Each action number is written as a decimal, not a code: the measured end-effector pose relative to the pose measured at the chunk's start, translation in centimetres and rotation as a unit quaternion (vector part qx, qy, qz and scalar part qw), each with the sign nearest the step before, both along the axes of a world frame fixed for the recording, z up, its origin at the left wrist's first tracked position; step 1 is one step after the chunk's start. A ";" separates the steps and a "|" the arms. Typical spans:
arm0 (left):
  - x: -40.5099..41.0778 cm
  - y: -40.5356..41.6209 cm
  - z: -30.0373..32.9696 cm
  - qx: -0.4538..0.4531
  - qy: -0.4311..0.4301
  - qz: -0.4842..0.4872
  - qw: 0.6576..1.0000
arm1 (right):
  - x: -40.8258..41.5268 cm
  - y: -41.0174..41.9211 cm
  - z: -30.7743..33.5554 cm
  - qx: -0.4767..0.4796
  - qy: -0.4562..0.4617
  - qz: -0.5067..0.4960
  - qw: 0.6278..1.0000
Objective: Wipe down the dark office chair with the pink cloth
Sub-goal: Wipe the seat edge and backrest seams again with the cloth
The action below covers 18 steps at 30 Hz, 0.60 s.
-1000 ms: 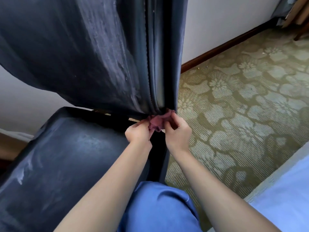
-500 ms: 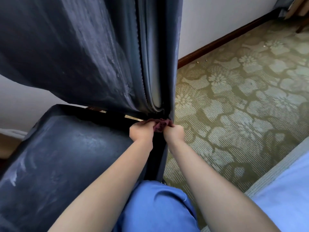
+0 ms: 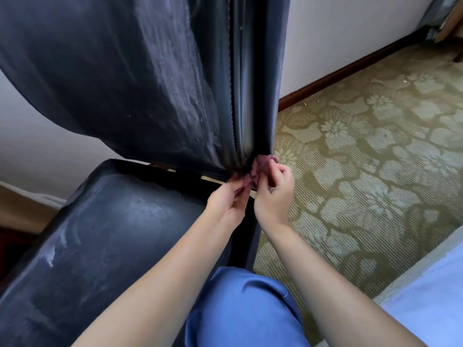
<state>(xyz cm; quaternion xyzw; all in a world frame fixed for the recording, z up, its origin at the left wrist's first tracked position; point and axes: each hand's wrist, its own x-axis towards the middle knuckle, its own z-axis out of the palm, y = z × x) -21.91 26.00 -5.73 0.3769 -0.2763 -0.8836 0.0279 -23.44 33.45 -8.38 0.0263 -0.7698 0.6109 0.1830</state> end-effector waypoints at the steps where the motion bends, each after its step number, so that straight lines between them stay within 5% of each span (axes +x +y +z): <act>1: -0.2 0.0 -0.4 0.005 0.003 0.011 1.000 | -0.1 0.1 -0.5 0.050 0.033 -0.001 0.998; 5: -1.6 -0.8 -2.2 -0.045 -0.058 0.056 0.996 | -0.2 0.1 -4.1 0.163 0.020 0.017 0.986; 10: -2.2 -1.6 -3.2 -0.103 -0.159 0.052 0.980 | -1.4 -0.1 -5.0 0.137 -0.344 0.049 0.927; 18: -1.5 -1.2 0.8 -0.078 -0.089 0.050 0.992 | -0.2 -0.3 -1.0 0.028 -0.194 0.027 0.980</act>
